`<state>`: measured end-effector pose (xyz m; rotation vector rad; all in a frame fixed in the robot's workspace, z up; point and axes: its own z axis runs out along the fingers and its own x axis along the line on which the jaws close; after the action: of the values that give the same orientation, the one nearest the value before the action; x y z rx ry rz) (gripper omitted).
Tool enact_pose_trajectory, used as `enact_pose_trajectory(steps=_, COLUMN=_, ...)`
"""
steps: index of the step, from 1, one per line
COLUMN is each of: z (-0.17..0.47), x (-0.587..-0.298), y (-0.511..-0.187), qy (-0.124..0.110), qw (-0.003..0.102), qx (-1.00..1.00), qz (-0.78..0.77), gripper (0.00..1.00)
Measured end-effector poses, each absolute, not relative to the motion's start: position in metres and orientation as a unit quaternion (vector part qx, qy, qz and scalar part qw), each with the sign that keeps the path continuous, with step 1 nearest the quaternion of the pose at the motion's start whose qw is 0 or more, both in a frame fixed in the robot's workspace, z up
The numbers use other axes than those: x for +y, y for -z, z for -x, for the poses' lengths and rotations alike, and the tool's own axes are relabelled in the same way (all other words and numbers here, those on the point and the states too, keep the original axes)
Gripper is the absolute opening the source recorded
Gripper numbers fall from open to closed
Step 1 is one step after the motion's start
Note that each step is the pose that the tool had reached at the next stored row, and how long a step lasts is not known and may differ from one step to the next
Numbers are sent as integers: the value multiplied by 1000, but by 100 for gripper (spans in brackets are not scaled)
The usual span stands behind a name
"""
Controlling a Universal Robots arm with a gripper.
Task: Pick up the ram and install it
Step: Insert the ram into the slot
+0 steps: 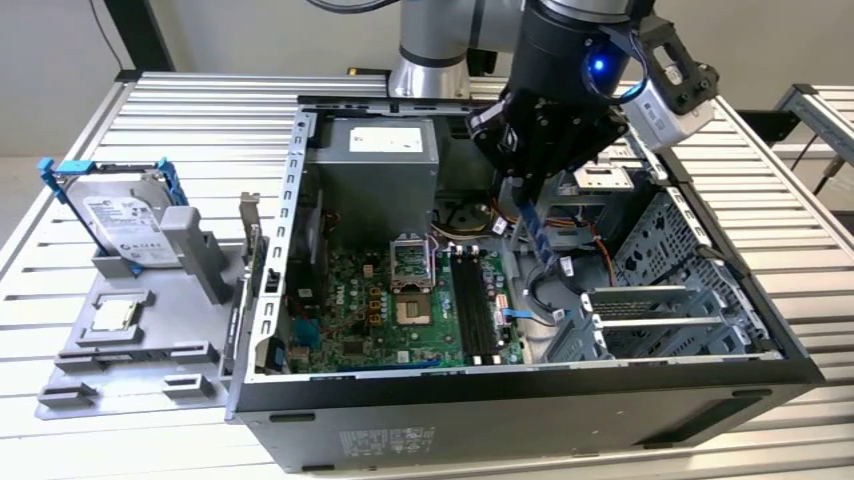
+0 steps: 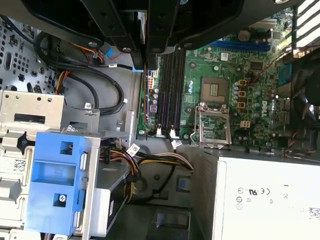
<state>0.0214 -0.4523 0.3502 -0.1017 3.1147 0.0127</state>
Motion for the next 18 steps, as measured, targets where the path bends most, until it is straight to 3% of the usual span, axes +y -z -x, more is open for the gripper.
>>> enact_pose_trajectory(steps=18, z=-21, x=-451, y=-339, qy=-4, qw=13, qx=1000, qz=27, gripper=0)
